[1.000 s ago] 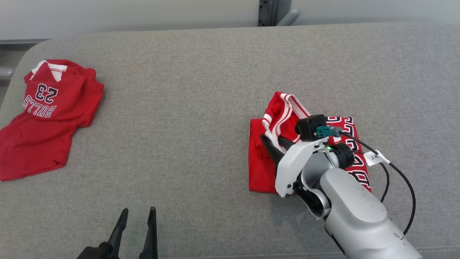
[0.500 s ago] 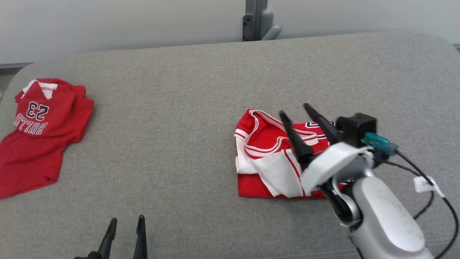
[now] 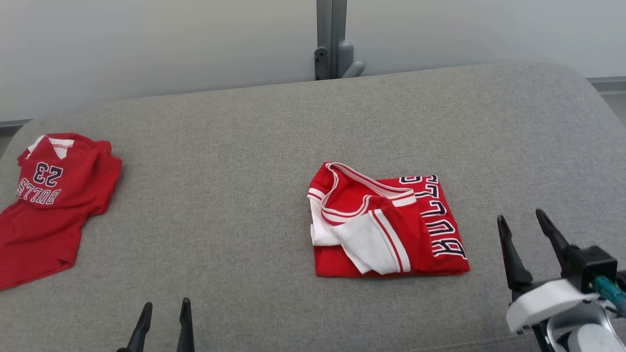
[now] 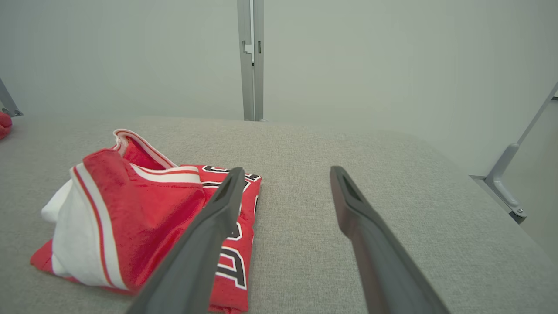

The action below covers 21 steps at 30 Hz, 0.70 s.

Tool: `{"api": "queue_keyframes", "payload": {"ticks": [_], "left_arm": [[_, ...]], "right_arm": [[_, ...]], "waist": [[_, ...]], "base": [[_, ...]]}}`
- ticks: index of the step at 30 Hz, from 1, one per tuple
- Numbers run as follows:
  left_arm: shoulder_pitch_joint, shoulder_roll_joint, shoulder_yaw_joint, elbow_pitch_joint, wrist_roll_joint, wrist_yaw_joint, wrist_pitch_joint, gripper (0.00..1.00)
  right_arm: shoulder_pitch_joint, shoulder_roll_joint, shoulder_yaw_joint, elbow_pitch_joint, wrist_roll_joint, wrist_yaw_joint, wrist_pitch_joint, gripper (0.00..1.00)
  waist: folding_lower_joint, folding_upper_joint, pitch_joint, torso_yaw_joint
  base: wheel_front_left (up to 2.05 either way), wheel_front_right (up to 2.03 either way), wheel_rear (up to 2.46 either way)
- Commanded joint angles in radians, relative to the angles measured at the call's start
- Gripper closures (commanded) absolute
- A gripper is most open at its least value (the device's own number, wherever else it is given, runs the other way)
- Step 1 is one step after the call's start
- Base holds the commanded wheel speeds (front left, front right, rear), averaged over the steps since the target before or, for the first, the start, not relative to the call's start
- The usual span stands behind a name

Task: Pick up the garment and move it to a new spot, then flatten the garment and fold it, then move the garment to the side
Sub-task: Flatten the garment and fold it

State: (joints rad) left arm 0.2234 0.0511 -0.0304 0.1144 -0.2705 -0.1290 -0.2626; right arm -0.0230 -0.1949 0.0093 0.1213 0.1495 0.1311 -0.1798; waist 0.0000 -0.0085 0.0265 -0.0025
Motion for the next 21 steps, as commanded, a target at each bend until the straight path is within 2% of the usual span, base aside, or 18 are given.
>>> {"api": "queue_keyframes", "payload": {"ticks": [1,9,19,20,21], "left_arm": [[0.018,0.000,0.004,0.003,0.009,-0.001,-0.003,0.00],[0.039,0.000,0.010,-0.010,0.013,0.025,-0.003,0.00],[0.044,0.000,0.018,-0.017,0.021,0.020,-0.003,0.00],[0.039,0.000,0.018,-0.019,0.021,0.020,-0.003,0.00],[0.034,0.000,0.017,-0.020,0.020,0.019,-0.003,0.00]], "right_arm": [[0.027,0.007,-0.011,0.018,-0.019,-0.001,-0.018,0.00],[0.121,0.075,-0.117,0.070,-0.098,-0.001,-0.087,0.00],[0.096,0.101,-0.105,0.030,-0.086,-0.001,-0.086,0.00],[0.083,0.095,-0.100,0.030,-0.081,-0.001,-0.086,0.56],[0.067,0.089,-0.099,0.035,-0.075,-0.001,-0.086,1.00]], "waist": [[0.0000,0.0085,-0.012,0.005],[0.0000,0.0085,-0.039,0.024],[0.0000,0.0085,-0.035,0.040],[0.0000,0.0085,-0.031,0.041],[0.0000,0.0085,-0.026,0.043]], "base": [[0.00,0.00,0.00],[0.00,0.00,0.00],[0.00,0.00,0.00],[0.00,0.00,0.00],[0.00,0.00,0.00]]}}
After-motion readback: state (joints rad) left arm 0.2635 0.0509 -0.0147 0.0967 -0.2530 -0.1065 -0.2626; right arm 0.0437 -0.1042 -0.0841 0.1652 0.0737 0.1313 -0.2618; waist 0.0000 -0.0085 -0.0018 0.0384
